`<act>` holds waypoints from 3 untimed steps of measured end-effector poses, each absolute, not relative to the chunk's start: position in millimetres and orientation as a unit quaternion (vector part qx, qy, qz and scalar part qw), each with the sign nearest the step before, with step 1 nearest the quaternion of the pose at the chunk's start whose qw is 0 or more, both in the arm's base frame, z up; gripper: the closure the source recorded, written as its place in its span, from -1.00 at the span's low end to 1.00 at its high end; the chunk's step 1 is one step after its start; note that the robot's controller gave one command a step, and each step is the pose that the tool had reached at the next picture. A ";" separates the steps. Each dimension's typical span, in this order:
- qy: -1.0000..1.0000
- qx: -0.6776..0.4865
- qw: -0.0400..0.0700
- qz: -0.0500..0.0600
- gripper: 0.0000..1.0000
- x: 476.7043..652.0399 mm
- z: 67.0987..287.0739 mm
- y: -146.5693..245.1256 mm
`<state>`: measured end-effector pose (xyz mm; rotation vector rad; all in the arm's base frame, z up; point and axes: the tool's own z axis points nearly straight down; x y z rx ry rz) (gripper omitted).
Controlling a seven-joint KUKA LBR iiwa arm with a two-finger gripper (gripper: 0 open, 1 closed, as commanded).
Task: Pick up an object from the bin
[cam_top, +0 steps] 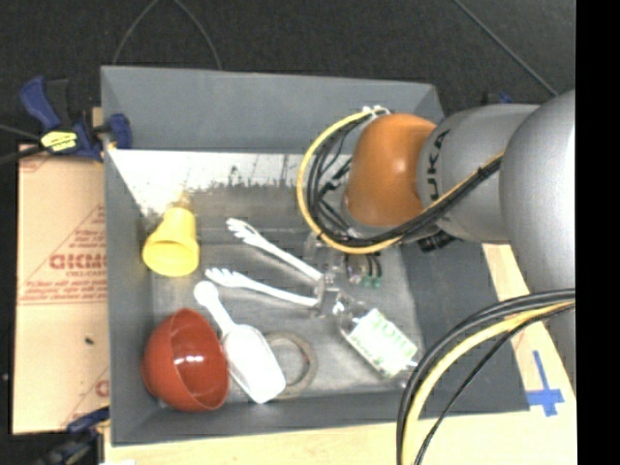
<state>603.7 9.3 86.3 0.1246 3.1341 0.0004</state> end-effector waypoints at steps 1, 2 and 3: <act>1.000 0.003 0.007 0.000 -1.00 624.8 138.0 13.7; 0.980 0.198 0.002 -0.001 -1.00 601.7 77.3 -11.6; 0.975 0.223 0.000 -0.001 -1.00 604.7 70.6 -8.5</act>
Offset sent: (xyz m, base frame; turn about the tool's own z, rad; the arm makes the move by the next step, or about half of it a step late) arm -0.0050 -0.0217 -0.0153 0.3547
